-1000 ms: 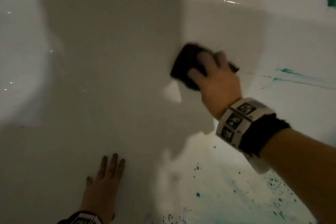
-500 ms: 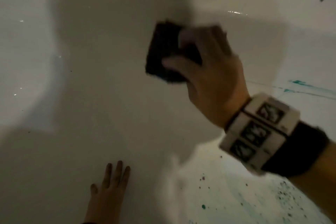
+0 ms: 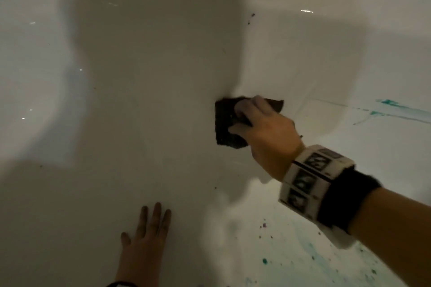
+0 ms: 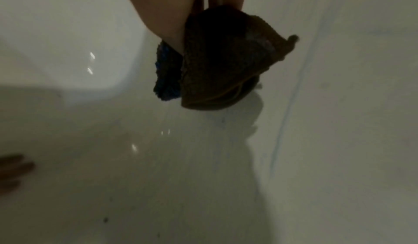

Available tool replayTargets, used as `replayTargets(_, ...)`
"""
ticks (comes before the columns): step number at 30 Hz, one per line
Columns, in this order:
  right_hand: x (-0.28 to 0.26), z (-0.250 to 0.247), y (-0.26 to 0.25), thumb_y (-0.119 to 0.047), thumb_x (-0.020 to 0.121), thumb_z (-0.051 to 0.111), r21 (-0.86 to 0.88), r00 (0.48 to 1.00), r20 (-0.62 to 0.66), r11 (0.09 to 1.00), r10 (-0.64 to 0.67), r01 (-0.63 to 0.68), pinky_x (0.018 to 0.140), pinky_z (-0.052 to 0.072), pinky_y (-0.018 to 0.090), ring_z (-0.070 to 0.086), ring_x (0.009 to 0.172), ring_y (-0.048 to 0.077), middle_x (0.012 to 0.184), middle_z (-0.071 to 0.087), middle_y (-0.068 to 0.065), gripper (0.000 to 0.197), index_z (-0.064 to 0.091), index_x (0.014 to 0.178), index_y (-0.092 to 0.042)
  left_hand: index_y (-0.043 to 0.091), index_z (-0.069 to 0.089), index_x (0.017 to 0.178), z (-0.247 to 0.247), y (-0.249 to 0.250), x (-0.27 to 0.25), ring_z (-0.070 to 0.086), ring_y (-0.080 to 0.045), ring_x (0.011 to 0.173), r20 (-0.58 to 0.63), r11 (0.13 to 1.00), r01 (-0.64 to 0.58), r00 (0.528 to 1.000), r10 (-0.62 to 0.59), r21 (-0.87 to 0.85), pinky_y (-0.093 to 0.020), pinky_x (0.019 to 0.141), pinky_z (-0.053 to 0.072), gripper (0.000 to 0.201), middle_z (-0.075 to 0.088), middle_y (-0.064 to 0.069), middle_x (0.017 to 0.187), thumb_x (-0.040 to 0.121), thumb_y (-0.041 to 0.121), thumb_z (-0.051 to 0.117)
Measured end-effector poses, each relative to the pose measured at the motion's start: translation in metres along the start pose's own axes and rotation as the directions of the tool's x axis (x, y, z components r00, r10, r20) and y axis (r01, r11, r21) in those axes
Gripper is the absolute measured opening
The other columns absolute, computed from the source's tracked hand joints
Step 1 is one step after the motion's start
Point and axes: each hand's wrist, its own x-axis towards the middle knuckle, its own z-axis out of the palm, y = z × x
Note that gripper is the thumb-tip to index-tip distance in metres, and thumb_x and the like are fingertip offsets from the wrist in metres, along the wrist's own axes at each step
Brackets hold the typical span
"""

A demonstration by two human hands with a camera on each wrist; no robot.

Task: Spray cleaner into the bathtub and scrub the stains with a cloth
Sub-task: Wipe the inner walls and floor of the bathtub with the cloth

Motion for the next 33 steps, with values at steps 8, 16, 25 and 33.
replayTargets(8,-0.011,-0.073,0.080,-0.011,0.086,0.059,0.009,0.839,-0.522,0.985,0.153,-0.174,0.068,0.045,0.040,0.048,0.096,0.037,0.105,0.056,0.023,0.015,0.053,0.096,-0.019,0.025,0.032,0.128,0.002,0.014,-0.005,0.056,-0.030,0.102,0.354,0.998,-0.040,0.935,0.023,0.042,-0.062,0.045,0.044,0.088,0.041,-0.003,0.132,0.044,0.029,0.058)
replayTargets(16,-0.041,0.006,0.090,0.004,0.070,0.053,-0.181,0.942,-0.336,0.982,-0.004,-0.060,0.053,0.047,0.036,0.037,0.096,0.033,0.111,0.051,0.018,0.023,0.066,0.088,-0.004,-0.005,-0.007,0.140,-0.062,0.031,0.016,0.020,-0.040,0.140,0.597,0.994,0.107,0.798,-0.082,-0.008,-0.067,0.087,0.039,0.137,-0.008,-0.014,0.153,0.047,0.024,0.089)
replayTargets(25,-0.061,0.065,0.065,-0.004,0.071,0.052,-0.062,0.987,-0.133,0.993,0.095,-0.104,0.044,0.049,0.037,0.039,0.098,0.034,0.105,0.060,0.022,0.024,0.069,0.087,-0.002,0.011,-0.028,0.142,-0.087,0.037,0.016,-0.023,-0.031,0.141,0.798,0.996,0.079,0.598,-0.078,0.038,-0.053,0.111,0.020,0.117,-0.040,-0.004,0.145,0.080,0.020,0.071)
replayTargets(33,-0.089,0.134,-0.013,-0.005,0.054,0.083,0.146,0.823,0.467,0.890,0.322,-0.431,0.075,0.054,0.052,0.056,0.098,0.049,0.115,0.058,0.026,0.053,0.067,0.104,-0.008,0.011,-0.031,0.140,-0.081,0.035,0.017,-0.024,-0.034,0.139,0.824,0.997,0.066,0.563,-0.067,0.036,-0.056,0.111,0.018,0.119,-0.041,-0.006,0.144,0.079,0.022,0.071)
